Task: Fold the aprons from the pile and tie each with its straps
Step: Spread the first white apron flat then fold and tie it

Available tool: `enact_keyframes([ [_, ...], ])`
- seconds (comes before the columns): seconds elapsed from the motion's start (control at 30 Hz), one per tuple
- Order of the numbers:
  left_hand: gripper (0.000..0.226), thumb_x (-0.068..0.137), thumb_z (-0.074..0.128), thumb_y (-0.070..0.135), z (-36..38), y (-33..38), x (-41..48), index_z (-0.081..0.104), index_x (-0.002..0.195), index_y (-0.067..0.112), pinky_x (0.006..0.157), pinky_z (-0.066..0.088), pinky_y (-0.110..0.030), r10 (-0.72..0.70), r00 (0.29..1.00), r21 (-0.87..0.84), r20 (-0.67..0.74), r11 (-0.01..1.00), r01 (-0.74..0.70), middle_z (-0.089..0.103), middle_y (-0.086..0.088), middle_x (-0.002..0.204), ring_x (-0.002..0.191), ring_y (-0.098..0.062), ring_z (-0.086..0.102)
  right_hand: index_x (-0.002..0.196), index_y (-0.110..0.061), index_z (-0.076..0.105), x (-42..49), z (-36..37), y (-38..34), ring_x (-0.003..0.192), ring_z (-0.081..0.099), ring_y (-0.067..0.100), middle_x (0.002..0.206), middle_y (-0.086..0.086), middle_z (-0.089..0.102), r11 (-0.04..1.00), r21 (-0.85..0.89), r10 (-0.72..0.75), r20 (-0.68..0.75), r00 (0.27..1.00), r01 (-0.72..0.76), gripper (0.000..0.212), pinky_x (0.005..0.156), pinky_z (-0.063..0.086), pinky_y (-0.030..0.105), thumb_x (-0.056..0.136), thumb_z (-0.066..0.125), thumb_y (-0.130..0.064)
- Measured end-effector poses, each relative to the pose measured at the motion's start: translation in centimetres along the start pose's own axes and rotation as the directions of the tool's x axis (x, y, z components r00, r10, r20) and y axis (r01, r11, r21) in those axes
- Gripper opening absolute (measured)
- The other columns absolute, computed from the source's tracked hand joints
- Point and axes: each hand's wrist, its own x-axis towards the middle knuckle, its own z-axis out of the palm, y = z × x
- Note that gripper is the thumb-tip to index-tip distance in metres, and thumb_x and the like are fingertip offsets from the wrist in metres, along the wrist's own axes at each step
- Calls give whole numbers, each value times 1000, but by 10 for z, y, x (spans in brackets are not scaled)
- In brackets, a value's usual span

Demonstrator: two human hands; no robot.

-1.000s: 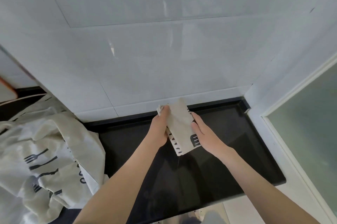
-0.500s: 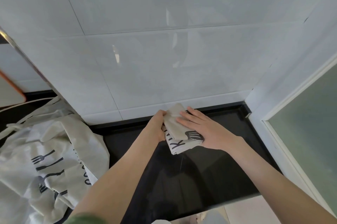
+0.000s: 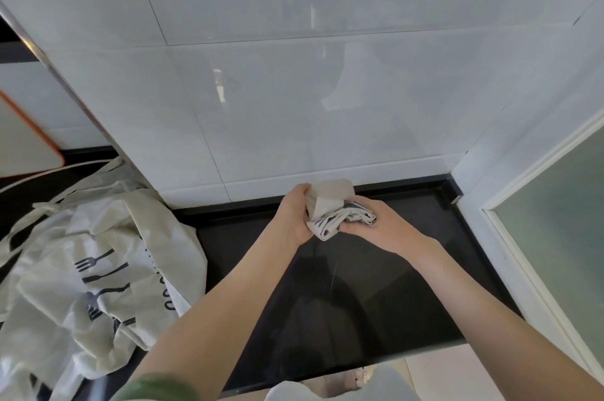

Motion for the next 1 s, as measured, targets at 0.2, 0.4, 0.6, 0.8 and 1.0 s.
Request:
enact_keyframes([
  [0.2, 32, 99, 46, 23, 1, -8, 0, 63, 118, 5, 74, 54, -33, 124, 987, 58, 106, 990, -131, 68, -9, 95, 78, -20, 66, 100, -38, 68, 2, 9, -5, 99, 65, 2, 101, -14, 72, 931, 363, 104, -172, 980, -35, 16, 87, 48, 18, 94, 61, -24],
  [0.4, 23, 105, 33, 24, 5, -9, -18, 54, 114, 27, 59, 46, -26, 333, 893, 301, 303, 856, -421, 64, 1, 96, 77, -12, 59, 95, -30, 68, 8, 11, -6, 89, 66, 6, 88, -13, 72, 838, 543, 234, -252, 939, -63, 6, 74, 49, 19, 91, 64, -31],
  [0.6, 59, 81, 74, 25, -4, -12, -26, 34, 124, 24, 76, 51, -22, 301, 779, 476, 550, 653, -589, 52, 4, 114, 96, -8, 60, 98, -16, 57, 13, 10, -8, 74, 60, 0, 84, -8, 62, 849, 528, 229, -328, 917, -23, 13, 64, 49, 17, 90, 66, -20],
  [0.8, 22, 96, 59, 25, -5, -18, -21, 46, 112, 17, 74, 48, -22, 526, 736, 496, 427, 545, -677, 59, 1, 99, 86, -6, 57, 84, -21, 53, 11, 15, -12, 71, 48, 6, 72, -11, 53, 865, 502, 164, -295, 941, 7, 13, 58, 37, 22, 95, 60, -22],
  [1.0, 26, 95, 58, 32, -4, -26, -19, 55, 103, 8, 80, 49, -36, 579, 770, 405, 268, 657, -636, 63, -3, 95, 87, -14, 60, 84, -27, 64, 8, 17, -18, 79, 60, 8, 80, -10, 65, 832, 555, 176, -254, 951, -5, 22, 71, 44, 22, 99, 51, -34],
])
